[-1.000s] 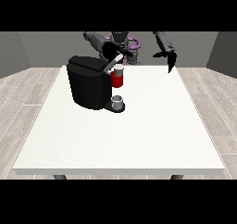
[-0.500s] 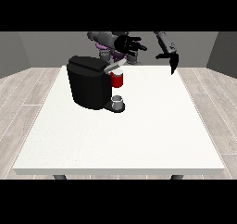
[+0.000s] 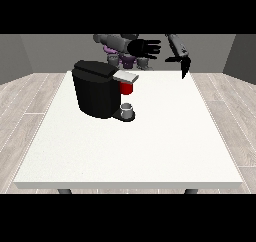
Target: Insert the coffee pod into the coffee machine and close the lid
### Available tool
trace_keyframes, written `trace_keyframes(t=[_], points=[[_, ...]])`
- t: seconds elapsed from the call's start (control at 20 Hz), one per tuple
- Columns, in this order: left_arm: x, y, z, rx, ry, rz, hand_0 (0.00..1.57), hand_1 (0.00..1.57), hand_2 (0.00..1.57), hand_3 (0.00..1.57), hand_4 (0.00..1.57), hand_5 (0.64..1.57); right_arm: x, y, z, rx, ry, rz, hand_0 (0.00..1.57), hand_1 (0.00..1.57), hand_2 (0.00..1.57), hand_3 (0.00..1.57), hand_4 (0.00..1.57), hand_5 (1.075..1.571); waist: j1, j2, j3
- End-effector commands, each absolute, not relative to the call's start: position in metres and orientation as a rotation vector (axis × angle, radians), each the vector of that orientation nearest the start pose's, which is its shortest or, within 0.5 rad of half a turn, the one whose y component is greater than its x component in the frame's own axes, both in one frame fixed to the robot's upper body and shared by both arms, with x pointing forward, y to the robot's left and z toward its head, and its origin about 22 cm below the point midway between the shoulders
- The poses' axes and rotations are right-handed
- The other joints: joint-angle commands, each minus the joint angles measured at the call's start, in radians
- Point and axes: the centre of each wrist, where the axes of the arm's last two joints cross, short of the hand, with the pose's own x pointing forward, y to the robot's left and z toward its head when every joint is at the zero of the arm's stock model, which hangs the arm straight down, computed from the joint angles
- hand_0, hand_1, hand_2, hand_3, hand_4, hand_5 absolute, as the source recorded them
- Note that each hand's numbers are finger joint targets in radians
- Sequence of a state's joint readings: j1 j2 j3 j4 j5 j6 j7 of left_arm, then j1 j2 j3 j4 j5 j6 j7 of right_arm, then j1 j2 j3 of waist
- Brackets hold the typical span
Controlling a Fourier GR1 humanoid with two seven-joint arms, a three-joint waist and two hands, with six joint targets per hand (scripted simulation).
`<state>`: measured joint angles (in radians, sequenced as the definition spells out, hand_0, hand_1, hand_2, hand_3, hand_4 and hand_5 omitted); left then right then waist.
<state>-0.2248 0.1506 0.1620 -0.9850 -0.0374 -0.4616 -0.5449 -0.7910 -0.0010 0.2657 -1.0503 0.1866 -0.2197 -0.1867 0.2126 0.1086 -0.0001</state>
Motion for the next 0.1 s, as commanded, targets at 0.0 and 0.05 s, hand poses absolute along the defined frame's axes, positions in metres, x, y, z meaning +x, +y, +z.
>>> trace_keyframes(t=[0.0, 0.05], points=[[0.26, 0.283, -0.095, -0.325, -1.667, -0.218, 0.0, 0.0, 0.0, 0.0, 0.17, 1.571, 0.344, -0.06, 0.07, 0.165, -2.028, 0.668, 0.0, 0.0, 0.0, 0.0, 0.51, 1.571, -0.015, -0.031, -0.0001], [0.279, 0.287, -0.075, -0.323, -1.71, -0.26, 0.0, 0.0, 0.0, 0.0, 0.17, 1.571, 0.334, -0.067, 0.048, 0.216, -2.016, 0.596, 0.0, 0.0, 0.0, 0.0, 0.46, 1.571, -0.007, 0.008, 0.0005]])
